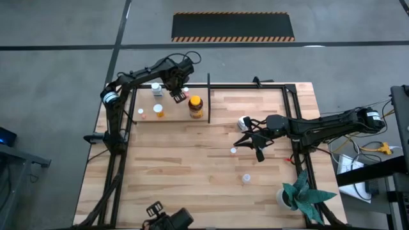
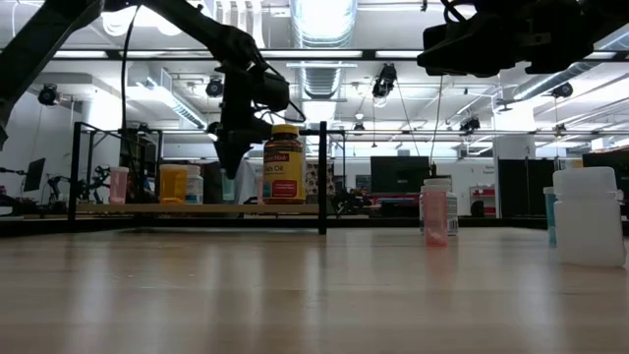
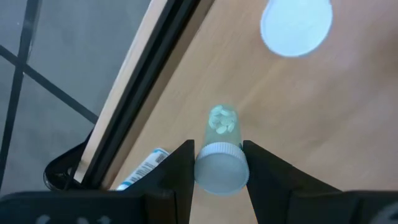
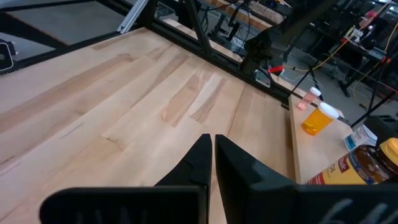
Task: Pick and place medicine bottles onto shelf by color
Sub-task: Put the bottom blue pill bottle on the shelf
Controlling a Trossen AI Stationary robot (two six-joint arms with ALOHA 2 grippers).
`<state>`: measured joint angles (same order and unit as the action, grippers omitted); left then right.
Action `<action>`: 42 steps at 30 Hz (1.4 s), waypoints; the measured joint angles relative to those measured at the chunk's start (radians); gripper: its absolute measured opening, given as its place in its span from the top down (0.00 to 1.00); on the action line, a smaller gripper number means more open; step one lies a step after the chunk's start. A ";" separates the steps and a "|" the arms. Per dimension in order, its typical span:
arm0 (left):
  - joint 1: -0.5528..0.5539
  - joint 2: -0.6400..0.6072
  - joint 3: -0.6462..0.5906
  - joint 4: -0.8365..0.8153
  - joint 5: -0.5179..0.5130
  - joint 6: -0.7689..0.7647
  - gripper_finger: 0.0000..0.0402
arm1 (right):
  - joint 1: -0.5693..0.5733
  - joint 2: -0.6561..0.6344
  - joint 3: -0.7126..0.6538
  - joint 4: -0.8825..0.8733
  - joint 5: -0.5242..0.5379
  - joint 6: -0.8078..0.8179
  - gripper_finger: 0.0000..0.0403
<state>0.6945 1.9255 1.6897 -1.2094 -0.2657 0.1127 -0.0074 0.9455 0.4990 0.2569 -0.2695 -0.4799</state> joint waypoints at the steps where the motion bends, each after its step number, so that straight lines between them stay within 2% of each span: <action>1: 0.000 0.000 0.000 0.002 0.000 0.000 0.74 | 0.000 0.000 0.000 0.000 0.000 0.001 0.97; 35: 0.000 0.000 -0.011 0.025 0.000 -0.005 0.74 | 0.000 0.000 0.000 -0.018 0.008 0.001 0.97; 42: 0.000 0.000 -0.011 0.025 0.015 -0.055 0.74 | 0.000 -0.001 0.000 -0.019 0.008 0.010 0.97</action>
<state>0.6941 1.9259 1.6783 -1.1847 -0.2508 0.0574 -0.0071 0.9443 0.4991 0.2375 -0.2615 -0.4702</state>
